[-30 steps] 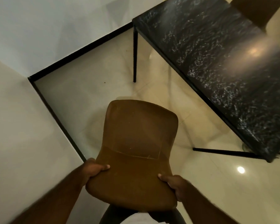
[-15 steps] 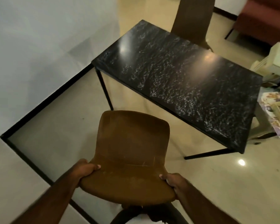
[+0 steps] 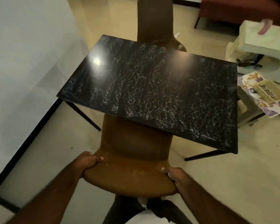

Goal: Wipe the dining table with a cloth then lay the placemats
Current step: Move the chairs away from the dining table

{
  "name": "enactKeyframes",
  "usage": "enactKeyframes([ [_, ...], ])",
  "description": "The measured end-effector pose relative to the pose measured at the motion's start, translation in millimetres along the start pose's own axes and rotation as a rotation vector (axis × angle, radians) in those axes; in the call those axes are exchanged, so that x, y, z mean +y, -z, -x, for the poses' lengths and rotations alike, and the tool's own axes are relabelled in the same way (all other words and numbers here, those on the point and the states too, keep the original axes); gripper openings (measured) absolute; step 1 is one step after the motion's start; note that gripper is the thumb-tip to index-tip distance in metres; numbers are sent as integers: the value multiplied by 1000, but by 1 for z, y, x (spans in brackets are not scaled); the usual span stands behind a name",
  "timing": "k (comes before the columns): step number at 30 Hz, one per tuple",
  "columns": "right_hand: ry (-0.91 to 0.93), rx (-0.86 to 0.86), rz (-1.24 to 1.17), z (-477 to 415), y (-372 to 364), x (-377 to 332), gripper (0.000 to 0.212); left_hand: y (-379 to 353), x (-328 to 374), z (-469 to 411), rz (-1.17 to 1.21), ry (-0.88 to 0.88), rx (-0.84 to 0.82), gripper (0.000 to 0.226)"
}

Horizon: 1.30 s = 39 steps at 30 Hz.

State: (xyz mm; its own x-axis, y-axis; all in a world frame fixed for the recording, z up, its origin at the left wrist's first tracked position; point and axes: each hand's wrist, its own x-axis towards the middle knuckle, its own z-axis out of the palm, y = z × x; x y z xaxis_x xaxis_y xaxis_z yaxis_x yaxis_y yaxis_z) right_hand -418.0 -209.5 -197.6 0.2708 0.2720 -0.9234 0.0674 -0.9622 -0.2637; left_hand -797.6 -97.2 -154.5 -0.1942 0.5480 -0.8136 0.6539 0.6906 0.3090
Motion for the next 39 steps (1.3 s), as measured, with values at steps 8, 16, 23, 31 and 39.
enactKeyframes([
  [8, -103, 78, -56, -19, -24, -34, 64, 31, 55, -72, -88, -37, -61, 42],
  [16, -169, 107, -139, -28, -53, -63, 62, 54, 83, -125, -101, -77, -77, 45],
  [23, -178, 117, -153, -38, -58, -84, 64, 58, 85, -151, -92, -42, -102, 47],
  [31, -153, 112, -117, -45, -72, -90, 60, 59, 60, -169, -84, 32, -132, 39],
  [39, -172, 134, -123, -41, -78, -76, 61, 57, 58, -172, -81, 4, -153, 40],
])
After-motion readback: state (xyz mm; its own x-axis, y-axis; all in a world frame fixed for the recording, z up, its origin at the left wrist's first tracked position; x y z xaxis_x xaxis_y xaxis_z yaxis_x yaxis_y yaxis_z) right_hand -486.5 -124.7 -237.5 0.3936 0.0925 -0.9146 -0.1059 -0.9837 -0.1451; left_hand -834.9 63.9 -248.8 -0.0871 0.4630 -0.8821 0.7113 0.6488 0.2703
